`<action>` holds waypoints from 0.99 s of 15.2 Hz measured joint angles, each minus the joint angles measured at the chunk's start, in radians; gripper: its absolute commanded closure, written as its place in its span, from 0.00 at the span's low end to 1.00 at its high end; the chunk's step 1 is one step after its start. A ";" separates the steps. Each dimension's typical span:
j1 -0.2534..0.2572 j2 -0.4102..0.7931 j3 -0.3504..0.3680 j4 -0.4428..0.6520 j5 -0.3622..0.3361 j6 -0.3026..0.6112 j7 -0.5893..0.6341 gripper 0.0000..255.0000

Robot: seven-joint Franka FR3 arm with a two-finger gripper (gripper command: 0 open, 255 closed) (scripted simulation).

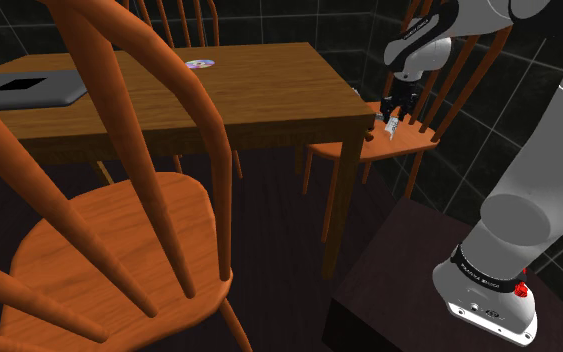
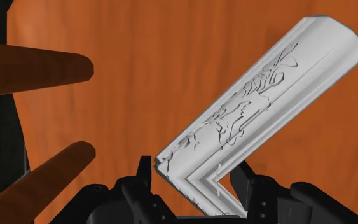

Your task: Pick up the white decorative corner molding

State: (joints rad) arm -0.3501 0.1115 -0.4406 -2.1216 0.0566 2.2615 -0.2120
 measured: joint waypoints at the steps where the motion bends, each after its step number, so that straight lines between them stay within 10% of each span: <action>1: 0.000 -0.001 0.000 0.001 0.000 0.001 0.000 1.00; 15: 0.003 -0.039 -0.004 0.036 -0.024 -0.071 0.017 1.00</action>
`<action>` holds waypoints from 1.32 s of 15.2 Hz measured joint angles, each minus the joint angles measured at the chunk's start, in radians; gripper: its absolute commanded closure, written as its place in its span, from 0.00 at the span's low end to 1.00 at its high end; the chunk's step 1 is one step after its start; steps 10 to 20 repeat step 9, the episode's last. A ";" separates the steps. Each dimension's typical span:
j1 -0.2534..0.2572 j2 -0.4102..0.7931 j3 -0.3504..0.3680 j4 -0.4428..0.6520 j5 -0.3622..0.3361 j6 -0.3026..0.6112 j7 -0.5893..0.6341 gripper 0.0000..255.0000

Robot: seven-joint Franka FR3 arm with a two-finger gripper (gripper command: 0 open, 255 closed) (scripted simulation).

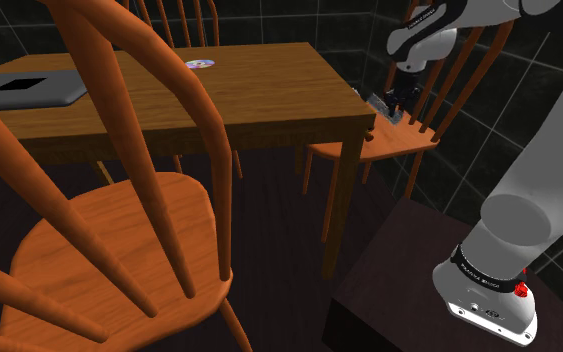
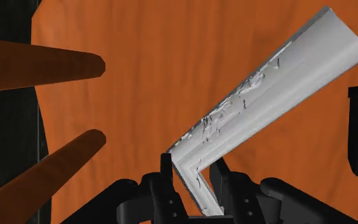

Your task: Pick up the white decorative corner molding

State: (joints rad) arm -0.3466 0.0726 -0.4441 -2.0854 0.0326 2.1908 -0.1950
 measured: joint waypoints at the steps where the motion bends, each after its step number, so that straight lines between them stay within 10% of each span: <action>1: 0.001 -0.007 0.000 0.006 -0.004 -0.013 0.003 1.00; 20: 0.004 -0.049 0.000 0.061 -0.026 -0.109 0.018 1.00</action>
